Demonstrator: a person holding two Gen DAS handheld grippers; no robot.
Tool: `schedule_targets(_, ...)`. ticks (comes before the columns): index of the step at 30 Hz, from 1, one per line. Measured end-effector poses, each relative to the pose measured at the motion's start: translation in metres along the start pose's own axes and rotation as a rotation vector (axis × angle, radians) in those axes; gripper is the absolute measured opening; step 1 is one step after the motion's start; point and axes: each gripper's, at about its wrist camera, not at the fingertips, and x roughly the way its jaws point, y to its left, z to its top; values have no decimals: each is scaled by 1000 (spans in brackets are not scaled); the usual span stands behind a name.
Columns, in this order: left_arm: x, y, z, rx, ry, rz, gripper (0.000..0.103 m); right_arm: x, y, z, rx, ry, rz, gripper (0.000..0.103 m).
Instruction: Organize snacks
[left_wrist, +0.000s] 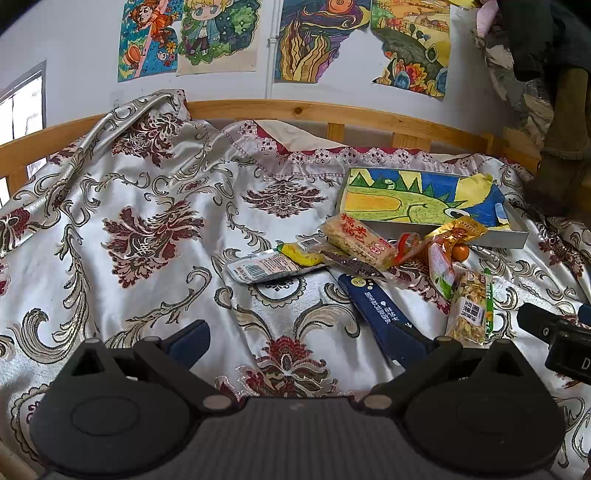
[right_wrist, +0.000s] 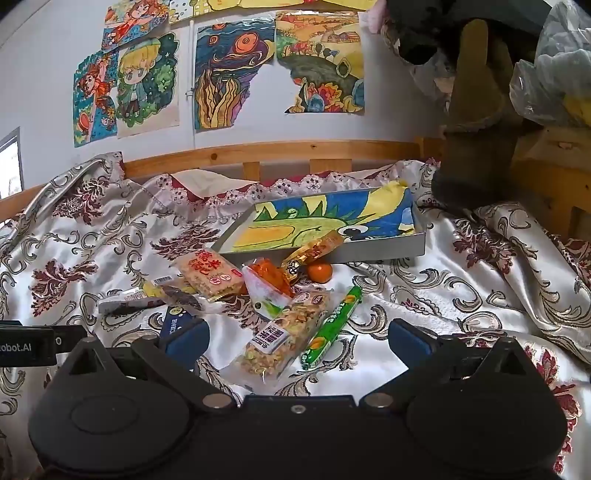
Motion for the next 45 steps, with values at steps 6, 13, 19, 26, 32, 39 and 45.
schedule_targets(6, 0, 0, 0, 0, -1, 1, 103, -1, 1, -1, 1, 1, -1, 102)
schedule_targets(13, 0, 0, 0, 1, -1, 1, 103, 0, 0, 0, 0, 1, 1, 102)
schedule_targets(19, 0, 0, 0, 1, -2, 1, 103, 0, 0, 0, 1, 3, 1, 102)
schedule_targets(26, 0, 0, 0, 0, -2, 1, 103, -1, 1, -1, 0, 4, 1, 102)
schedule_targets(32, 0, 0, 0, 1, -2, 1, 102, -1, 1, -1, 1, 4, 0, 102)
schedule_targets(39, 0, 0, 0, 0, -2, 1, 103, -1, 1, -1, 0, 5, 1, 102)
schedule_targets(45, 0, 0, 0, 1, 0, 2, 103, -1, 1, -1, -1, 5, 0, 102)
